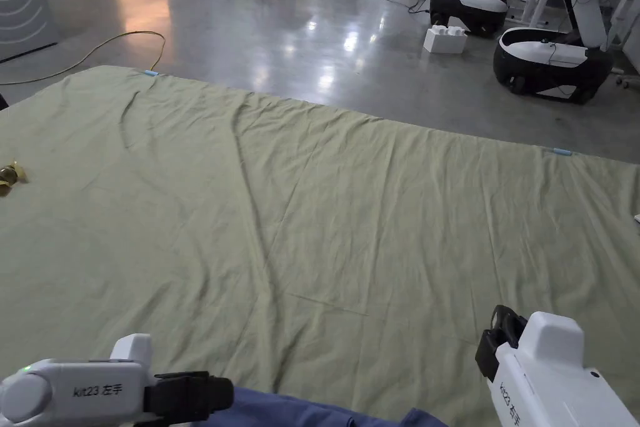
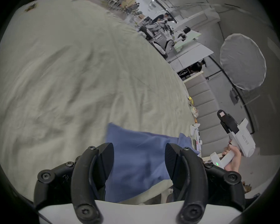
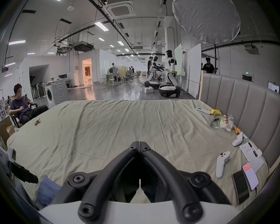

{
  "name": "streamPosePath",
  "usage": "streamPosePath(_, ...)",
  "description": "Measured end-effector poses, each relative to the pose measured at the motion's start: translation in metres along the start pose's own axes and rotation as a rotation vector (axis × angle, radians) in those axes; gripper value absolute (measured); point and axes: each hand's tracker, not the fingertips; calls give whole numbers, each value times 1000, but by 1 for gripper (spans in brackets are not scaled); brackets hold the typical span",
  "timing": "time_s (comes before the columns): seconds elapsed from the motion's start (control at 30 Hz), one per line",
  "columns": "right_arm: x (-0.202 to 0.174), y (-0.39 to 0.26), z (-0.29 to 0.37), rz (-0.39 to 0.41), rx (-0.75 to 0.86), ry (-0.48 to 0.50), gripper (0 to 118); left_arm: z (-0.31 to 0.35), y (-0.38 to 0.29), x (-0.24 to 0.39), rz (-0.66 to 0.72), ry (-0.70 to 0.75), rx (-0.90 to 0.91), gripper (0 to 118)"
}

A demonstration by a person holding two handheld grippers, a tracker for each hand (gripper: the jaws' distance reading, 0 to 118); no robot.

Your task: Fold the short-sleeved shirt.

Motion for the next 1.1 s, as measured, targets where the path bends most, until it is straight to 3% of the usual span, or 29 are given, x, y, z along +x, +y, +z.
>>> streamPosePath(0.13,-3,0,0,6,-3,7,1,-12,-10,-44,85,-31,-60,68)
streamPosePath(0.3,-4,0,1,17,-6,-1,1,-34,-27,-63,201,-265,-80,67)
streamPosePath(0.37,-5,0,2,28,-7,-4,1,-45,-31,-67,198,-260,-89,54)
streamPosePath(0.43,-5,0,3,28,-9,-3,1,-51,-32,-68,212,-242,-92,23)
streamPosePath(0.53,-4,0,5,31,-8,-11,1,-57,-36,-63,194,-207,-99,14)
streamPosePath(0.8,-1,5,9,49,-3,-22,1,-19,-23,8,125,-179,-58,8)
streamPosePath(0.83,-1,5,9,51,-2,-22,1,-30,-19,-16,109,-174,-55,8)
streamPosePath(1.1,-2,9,8,55,9,-13,1,43,23,15,-55,94,-1,8)
